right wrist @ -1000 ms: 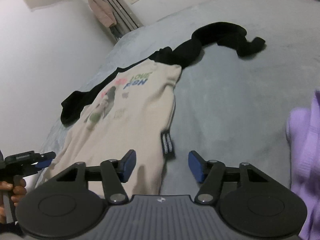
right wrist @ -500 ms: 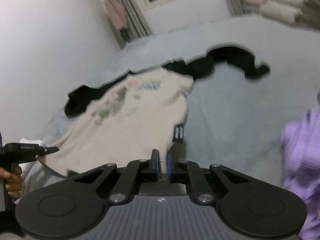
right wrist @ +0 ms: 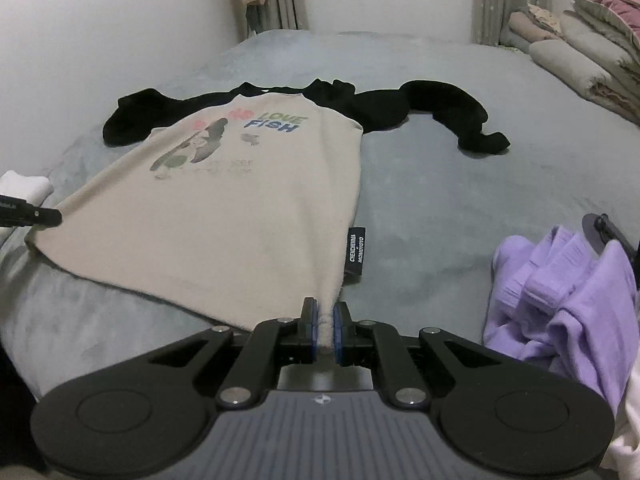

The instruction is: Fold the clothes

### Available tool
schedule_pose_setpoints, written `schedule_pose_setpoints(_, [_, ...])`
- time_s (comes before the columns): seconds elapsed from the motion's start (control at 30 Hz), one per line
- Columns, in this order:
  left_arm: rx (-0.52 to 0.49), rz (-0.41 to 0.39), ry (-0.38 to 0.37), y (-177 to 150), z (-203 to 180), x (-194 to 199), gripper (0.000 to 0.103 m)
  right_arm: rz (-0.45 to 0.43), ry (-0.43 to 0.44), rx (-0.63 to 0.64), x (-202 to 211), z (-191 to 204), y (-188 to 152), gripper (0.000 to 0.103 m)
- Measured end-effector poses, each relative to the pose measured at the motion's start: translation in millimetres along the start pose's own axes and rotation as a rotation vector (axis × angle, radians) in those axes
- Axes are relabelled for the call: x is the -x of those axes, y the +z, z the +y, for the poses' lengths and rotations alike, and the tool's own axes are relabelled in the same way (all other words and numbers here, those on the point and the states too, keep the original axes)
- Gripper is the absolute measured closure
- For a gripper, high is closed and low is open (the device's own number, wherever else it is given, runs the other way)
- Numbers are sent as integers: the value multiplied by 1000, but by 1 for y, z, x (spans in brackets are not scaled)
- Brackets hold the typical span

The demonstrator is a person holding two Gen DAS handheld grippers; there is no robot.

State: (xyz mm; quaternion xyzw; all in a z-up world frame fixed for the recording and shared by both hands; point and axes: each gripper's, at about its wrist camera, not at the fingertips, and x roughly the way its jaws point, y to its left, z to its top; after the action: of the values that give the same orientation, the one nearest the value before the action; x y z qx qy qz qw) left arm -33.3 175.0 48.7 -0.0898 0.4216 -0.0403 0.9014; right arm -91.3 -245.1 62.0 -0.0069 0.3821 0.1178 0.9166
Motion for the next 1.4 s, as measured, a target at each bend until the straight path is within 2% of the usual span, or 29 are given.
schedule_pose_setpoints(0.17, [23,-12,6,29,1,-16,71,-61,-58,17,6,-10,25,90])
schedule_pose_setpoints(0.23, [33,-16,8,41,1,-23,65,-87,-38,-12,4,-17,41,82])
schedule_pose_setpoints(0.33, [47,-23,12,59,1,-33,64,-107,20,-87,-12,-29,68,77])
schedule_pose_setpoints(0.43, [61,-30,15,76,2,-43,64,-116,56,-131,-36,-34,93,69])
schedule_pose_setpoints(0.57, [104,-29,30,103,6,-82,59,-93,104,-202,-80,-42,123,63])
schedule_pose_setpoints(0.73, [153,-32,28,118,15,-130,61,-65,85,-250,-138,-63,146,60])
schedule_pose_setpoints(0.83, [80,-79,32,117,7,-146,62,-67,40,-272,-168,-80,153,60])
schedule_pose_setpoints(0.87, [52,-90,32,118,2,-150,65,-78,41,-269,-175,-82,156,60])
schedule_pose_setpoints(0.9, [40,-91,28,120,0,-153,77,-88,43,-265,-183,-85,158,60])
schedule_pose_setpoints(0.97, [28,-89,26,123,-2,-157,93,-108,43,-239,-194,-86,163,60])
schedule_pose_setpoints(1.0, [27,-86,26,124,-3,-158,96,-114,38,-216,-199,-84,165,63])
schedule_pose_setpoints(1.03, [27,-83,27,125,-3,-160,96,-117,22,-182,-202,-81,167,85])
schedule_pose_setpoints(1.07, [27,-80,29,126,-3,-161,97,-123,2,-152,-203,-78,168,98])
schedule_pose_setpoints(1.17, [40,-126,66,134,0,-145,98,-156,-51,-115,-198,-78,172,98])
schedule_pose_setpoints(1.23, [59,-138,37,136,5,-140,98,-206,-102,-108,-185,-82,176,98])
schedule_pose_setpoints(1.3, [76,-149,9,138,11,-135,98,-235,-91,-127,-175,-87,178,98])
schedule_pose_setpoints(1.4, [58,-122,85,135,10,-142,94,-195,-153,-98,-185,-80,175,97])
